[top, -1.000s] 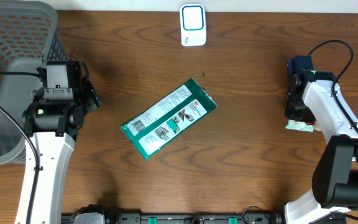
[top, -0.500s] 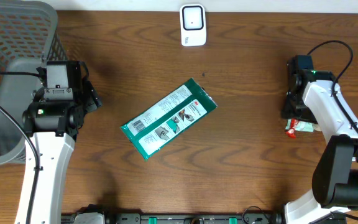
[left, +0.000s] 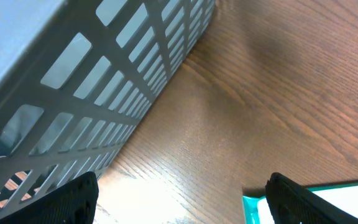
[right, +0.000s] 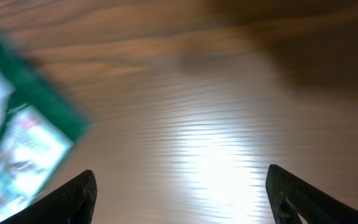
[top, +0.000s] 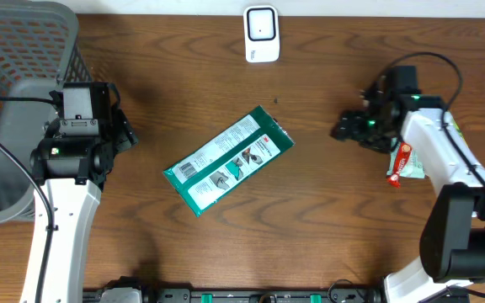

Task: Scan the item barcode
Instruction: 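Move the right gripper left and grasp the green glove pack edge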

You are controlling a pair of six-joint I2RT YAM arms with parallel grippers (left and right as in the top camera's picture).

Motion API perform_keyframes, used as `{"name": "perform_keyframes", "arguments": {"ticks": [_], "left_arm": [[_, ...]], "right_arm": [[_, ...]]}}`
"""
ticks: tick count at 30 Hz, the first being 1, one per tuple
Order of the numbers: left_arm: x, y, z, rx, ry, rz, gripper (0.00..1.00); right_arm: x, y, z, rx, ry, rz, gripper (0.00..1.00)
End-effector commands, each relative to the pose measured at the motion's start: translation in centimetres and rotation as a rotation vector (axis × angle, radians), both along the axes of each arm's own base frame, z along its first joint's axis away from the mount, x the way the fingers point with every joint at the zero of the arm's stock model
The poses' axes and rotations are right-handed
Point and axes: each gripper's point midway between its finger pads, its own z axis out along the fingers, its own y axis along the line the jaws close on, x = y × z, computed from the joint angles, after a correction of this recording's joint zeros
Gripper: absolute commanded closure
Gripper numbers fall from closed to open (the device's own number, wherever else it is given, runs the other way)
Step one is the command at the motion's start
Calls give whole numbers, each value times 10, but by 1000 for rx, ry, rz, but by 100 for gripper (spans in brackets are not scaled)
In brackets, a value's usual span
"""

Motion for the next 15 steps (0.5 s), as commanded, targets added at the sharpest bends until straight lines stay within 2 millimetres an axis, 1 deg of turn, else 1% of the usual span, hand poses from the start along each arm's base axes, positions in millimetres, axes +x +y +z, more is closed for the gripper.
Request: {"name": "perform_keyframes", "arguments": {"ticks": [1, 5, 6, 9, 10, 12, 14, 15], "left_arm": [[0, 4, 5, 16, -10, 5, 13], [0, 4, 5, 16, -10, 5, 13], [0, 4, 5, 16, -10, 5, 13], [0, 4, 5, 16, -10, 5, 13], [0, 4, 5, 16, -10, 5, 13], [0, 4, 5, 16, -10, 5, 13], [0, 4, 5, 16, -9, 5, 13], [0, 4, 5, 16, -10, 5, 13]], "right_arm": [[-10, 53, 11, 126, 6, 79, 16], [-18, 97, 6, 122, 22, 75, 12], [-22, 114, 4, 136, 25, 70, 11], [-33, 150, -4, 172, 34, 39, 11], [-36, 159, -7, 173, 36, 20, 11], [-43, 173, -15, 158, 32, -37, 5], [-46, 183, -23, 125, -4, -80, 5], [-46, 187, -25, 109, -36, -95, 7]]}}
